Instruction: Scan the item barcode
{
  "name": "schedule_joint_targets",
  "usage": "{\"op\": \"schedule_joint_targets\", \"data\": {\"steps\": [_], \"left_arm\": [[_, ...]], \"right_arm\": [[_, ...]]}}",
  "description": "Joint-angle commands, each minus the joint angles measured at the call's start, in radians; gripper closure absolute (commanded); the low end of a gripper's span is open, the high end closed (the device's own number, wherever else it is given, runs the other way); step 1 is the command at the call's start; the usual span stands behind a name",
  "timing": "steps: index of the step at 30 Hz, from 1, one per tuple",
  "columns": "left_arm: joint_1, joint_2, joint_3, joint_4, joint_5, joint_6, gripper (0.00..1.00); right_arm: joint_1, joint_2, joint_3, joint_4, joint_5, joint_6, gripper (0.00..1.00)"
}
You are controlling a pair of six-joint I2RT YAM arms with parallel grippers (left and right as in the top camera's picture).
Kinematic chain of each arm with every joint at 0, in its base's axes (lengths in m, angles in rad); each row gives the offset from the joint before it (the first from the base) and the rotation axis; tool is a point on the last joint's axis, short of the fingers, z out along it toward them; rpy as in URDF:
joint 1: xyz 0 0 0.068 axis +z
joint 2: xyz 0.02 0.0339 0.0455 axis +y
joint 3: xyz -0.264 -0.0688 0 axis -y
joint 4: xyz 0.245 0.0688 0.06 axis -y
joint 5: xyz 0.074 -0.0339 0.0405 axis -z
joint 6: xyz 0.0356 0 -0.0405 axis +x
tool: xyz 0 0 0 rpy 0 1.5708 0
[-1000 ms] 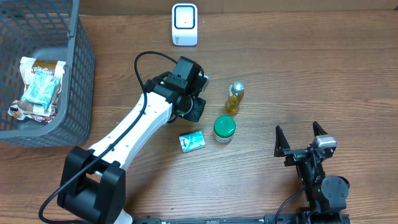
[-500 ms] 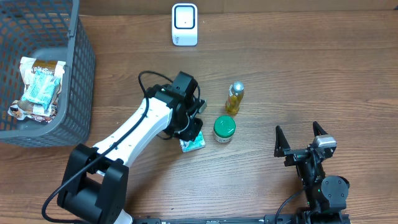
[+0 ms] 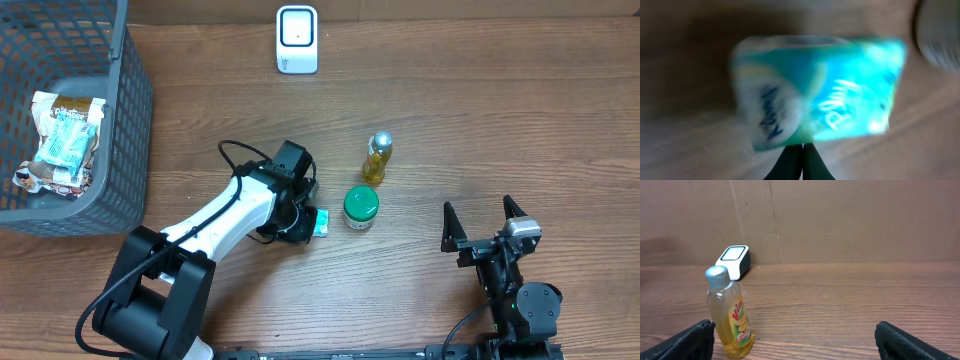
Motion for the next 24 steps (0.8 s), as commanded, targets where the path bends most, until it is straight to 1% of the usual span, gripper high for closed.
{"op": "schedule_joint_targets", "data": {"steps": [1, 4, 9, 16, 17, 19, 21, 24], "left_arm": [[0.004, 0.000, -0.011, 0.072, -0.139, -0.076, 0.96], [0.005, 0.000, -0.011, 0.150, -0.145, -0.076, 0.96], [0.005, 0.000, -0.011, 0.245, -0.137, -0.117, 0.96], [0.018, 0.000, -0.010, 0.265, -0.140, -0.119, 0.96], [0.023, 0.000, -0.009, 0.270, -0.131, -0.119, 0.95], [0.031, 0.000, -0.009, 0.282, -0.105, -0.119, 0.90], [0.037, 0.000, -0.009, 0.293, -0.075, -0.119, 0.89], [0.035, 0.000, -0.010, 0.315, -0.029, -0.119, 0.90]], "right_arm": [[-0.003, -0.008, -0.010, 0.005, 0.010, -0.004, 0.00], [-0.003, -0.008, -0.010, 0.005, 0.010, -0.005, 0.00], [-0.003, -0.008, -0.010, 0.005, 0.010, -0.004, 0.00], [-0.003, -0.008, -0.010, 0.005, 0.010, -0.004, 0.00], [-0.003, -0.008, -0.010, 0.005, 0.010, -0.004, 0.00], [-0.003, -0.008, -0.010, 0.005, 0.010, -0.004, 0.00], [-0.003, -0.008, -0.010, 0.005, 0.010, -0.004, 0.00], [-0.003, -0.008, -0.010, 0.005, 0.010, -0.004, 0.00]]}}
